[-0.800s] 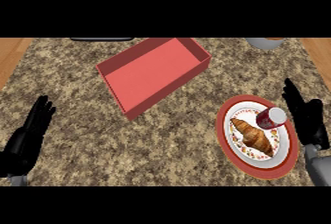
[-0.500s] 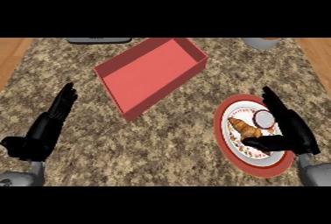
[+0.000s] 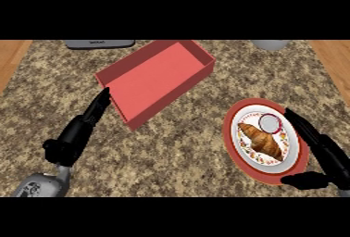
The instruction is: Pick the croissant from the plate and place it in the cardboard box
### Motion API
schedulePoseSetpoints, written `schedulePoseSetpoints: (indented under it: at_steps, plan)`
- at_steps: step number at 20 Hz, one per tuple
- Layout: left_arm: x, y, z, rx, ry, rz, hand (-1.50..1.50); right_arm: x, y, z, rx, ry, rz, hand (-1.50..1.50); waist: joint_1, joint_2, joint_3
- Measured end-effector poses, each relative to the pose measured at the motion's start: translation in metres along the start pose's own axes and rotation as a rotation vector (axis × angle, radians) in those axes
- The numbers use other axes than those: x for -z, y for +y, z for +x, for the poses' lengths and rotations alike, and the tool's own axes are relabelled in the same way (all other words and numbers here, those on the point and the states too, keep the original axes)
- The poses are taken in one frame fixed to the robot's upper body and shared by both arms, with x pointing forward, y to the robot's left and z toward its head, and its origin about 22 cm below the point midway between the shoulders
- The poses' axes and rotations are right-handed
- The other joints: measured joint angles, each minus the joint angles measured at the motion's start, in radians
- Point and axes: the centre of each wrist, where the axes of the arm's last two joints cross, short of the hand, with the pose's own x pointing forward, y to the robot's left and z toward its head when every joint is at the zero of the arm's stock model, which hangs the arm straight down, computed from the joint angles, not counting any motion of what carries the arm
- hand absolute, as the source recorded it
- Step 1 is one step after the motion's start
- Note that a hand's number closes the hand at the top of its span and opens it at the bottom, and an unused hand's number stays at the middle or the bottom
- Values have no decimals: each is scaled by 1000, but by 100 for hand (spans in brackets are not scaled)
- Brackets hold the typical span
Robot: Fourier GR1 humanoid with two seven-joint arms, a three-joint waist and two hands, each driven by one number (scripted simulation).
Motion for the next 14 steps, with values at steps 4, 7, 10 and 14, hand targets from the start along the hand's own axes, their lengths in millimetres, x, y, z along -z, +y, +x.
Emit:
schedulePoseSetpoints:
  at_steps: [4,7,10,14]
  plan:
    - [11,-12,12,7,2,-22,0,-19,-26,4,-149,-66,-7,-150,12,0,-2]
    - [14,-17,11,10,11,-29,0,-29,-52,21,-210,-63,34,-150,16,1,-3]
    - [15,-23,11,13,9,-35,0,-36,-74,38,-218,-37,129,-150,19,0,-4]
    - [16,-21,12,17,3,-50,0,-36,-95,62,-203,9,245,-150,27,2,-4]
